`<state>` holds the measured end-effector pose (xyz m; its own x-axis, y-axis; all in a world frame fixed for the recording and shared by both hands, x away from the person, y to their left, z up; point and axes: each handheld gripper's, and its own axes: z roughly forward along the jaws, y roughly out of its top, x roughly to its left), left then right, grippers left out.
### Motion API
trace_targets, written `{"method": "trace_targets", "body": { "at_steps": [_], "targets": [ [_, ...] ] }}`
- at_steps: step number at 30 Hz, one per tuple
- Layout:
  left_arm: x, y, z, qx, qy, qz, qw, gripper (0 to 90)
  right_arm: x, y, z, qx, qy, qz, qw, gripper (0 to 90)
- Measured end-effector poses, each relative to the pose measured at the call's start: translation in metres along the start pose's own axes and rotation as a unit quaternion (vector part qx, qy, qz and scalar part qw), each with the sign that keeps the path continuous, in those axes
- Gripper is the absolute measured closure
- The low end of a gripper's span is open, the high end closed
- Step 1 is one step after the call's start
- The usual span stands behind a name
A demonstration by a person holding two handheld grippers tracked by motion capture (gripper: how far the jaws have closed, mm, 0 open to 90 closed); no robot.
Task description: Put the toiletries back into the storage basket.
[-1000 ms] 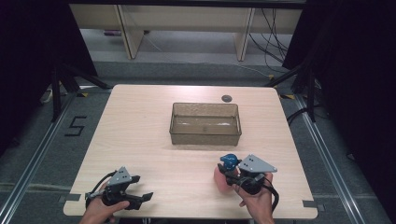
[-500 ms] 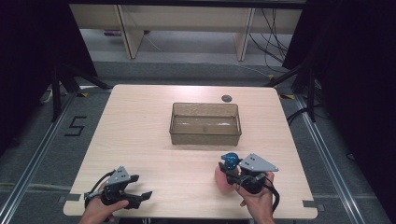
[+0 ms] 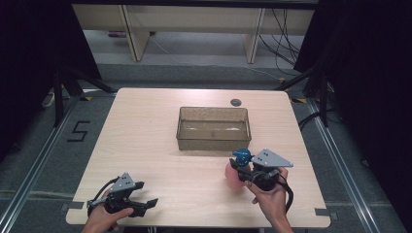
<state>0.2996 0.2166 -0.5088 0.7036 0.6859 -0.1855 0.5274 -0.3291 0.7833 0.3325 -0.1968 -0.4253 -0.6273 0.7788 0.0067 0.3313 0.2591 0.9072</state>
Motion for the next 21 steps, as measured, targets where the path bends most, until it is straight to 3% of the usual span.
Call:
{"method": "trace_targets", "body": {
  "at_steps": [3, 4, 21],
  "targets": [
    [0.001, 0.001, -0.001, 0.004, -0.001, 0.000, 1.0000, 15.5, -0.003, 0.003, 0.001, -0.004, -0.006, -0.010, 0.9999, 52.9],
    [0.001, 0.001, -0.001, 0.005, 0.000, 0.002, 1.0000, 15.5, -0.002, 0.006, 0.003, -0.002, -0.003, 0.002, 1.0000, 52.9],
    [0.001, 0.001, -0.001, 0.005, -0.001, 0.003, 1.0000, 15.5, -0.006, 0.021, 0.014, 0.006, 0.007, -0.009, 0.9999, 53.0]
  ]
}}
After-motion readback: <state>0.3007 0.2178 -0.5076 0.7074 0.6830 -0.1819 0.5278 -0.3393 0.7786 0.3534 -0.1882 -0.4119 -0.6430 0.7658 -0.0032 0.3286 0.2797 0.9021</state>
